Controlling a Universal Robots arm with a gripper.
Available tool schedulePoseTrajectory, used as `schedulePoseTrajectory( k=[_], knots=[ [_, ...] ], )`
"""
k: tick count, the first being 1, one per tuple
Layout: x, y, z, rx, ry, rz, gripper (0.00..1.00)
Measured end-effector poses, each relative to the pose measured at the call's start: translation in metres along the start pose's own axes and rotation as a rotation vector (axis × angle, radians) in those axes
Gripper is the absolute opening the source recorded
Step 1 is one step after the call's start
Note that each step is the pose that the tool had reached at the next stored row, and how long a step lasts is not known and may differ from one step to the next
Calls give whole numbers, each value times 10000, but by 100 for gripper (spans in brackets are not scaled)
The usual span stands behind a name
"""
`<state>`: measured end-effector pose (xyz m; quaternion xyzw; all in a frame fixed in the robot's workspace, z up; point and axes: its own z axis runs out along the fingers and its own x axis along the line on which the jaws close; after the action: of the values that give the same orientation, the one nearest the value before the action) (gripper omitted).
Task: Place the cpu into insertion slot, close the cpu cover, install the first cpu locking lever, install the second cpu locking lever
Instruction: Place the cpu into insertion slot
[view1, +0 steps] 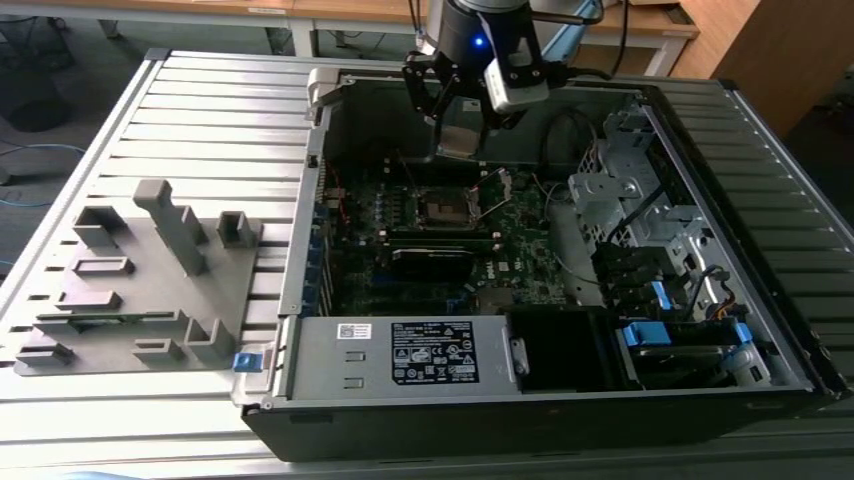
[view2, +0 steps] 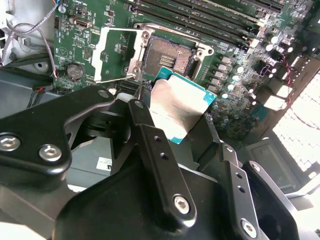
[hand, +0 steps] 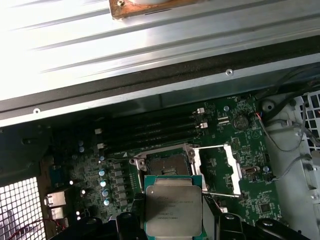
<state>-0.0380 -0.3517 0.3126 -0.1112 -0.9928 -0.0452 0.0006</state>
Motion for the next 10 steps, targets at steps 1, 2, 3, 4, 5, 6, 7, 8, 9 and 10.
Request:
schedulePoseTrajectory(
  k=[1,2,3,4,5,6,7,8,9,10],
  knots=[
    [0,0,1,0,-5,54,54],
    [0,0,2,-2,-12,140,54],
    [0,-1,4,-3,-23,259,54],
    [0,-1,6,-4,-37,411,54],
    [0,-1,8,-7,-53,592,54],
    [0,-1,11,-9,-69,775,54],
    [0,-1,14,-11,-86,953,54],
    [0,-2,16,-12,-102,1134,54],
    [0,-2,19,-15,-117,1311,54],
    [0,-2,22,-17,-133,1492,54]
  ],
)
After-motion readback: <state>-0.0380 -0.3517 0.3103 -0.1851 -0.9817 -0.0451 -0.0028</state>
